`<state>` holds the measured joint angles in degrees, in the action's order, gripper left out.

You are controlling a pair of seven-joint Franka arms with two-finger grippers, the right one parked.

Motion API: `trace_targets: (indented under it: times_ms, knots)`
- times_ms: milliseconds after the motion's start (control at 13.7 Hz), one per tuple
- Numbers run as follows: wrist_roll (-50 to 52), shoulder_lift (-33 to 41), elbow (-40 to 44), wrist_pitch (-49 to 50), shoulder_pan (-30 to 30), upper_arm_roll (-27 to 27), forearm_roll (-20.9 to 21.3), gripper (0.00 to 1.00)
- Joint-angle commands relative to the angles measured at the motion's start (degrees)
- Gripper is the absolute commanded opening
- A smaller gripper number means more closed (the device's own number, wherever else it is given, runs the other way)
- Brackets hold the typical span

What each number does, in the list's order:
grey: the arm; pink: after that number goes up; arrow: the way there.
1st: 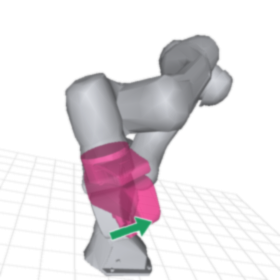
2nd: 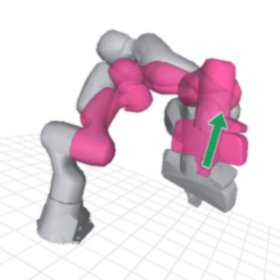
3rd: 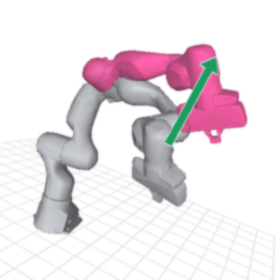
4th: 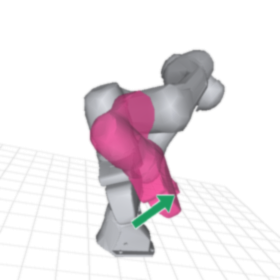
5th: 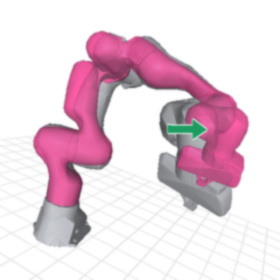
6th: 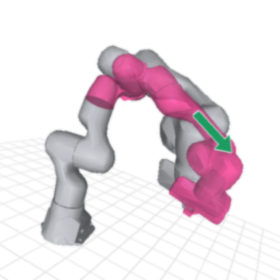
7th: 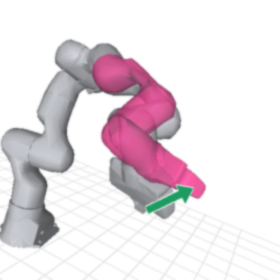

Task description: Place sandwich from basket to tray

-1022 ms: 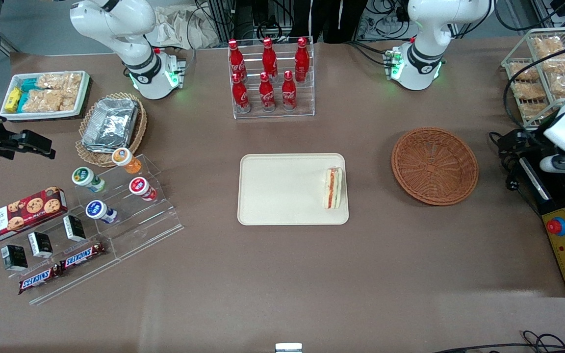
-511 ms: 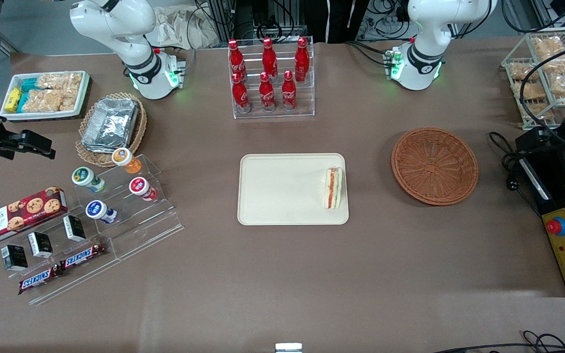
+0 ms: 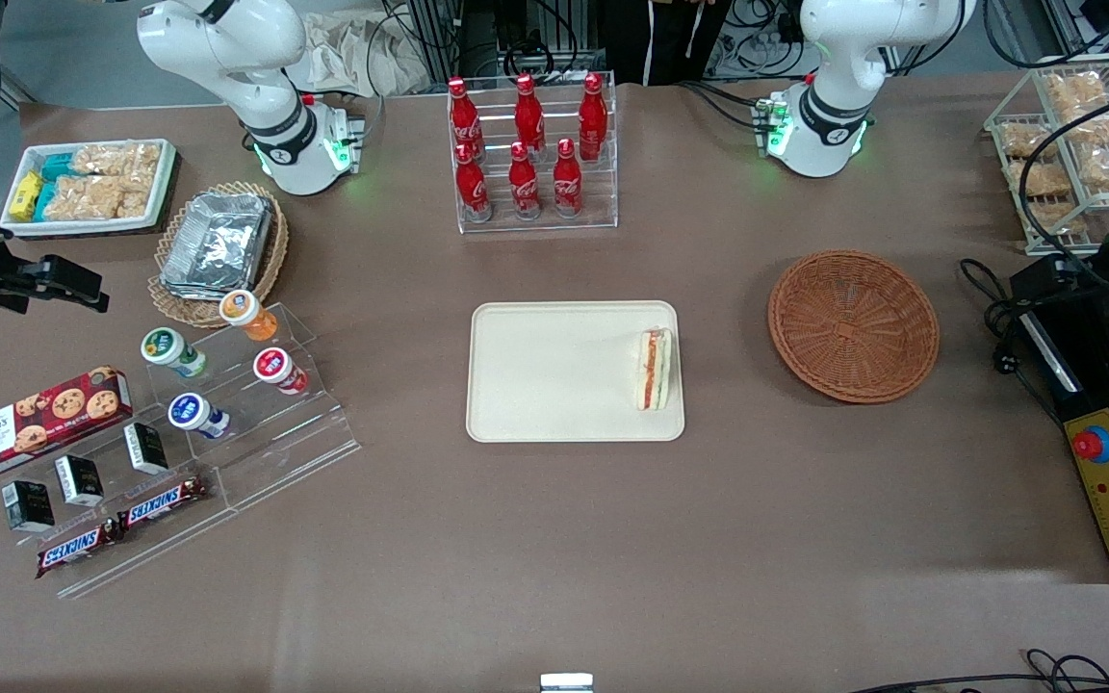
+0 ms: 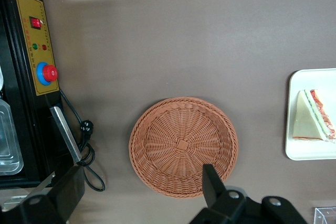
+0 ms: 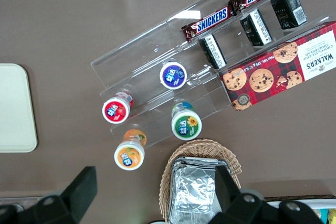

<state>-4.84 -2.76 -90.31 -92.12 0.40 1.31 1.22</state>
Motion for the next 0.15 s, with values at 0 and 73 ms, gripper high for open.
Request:
trace_targets:
  times_ms: [0, 73]
  knots:
    - [0.44, -0.75, 1.89, 1.51, 0.21, -0.25, 0.54, 1.00]
    - [0.44, -0.67, 1.98, 1.51, 0.12, -0.16, 0.54, 1.00]
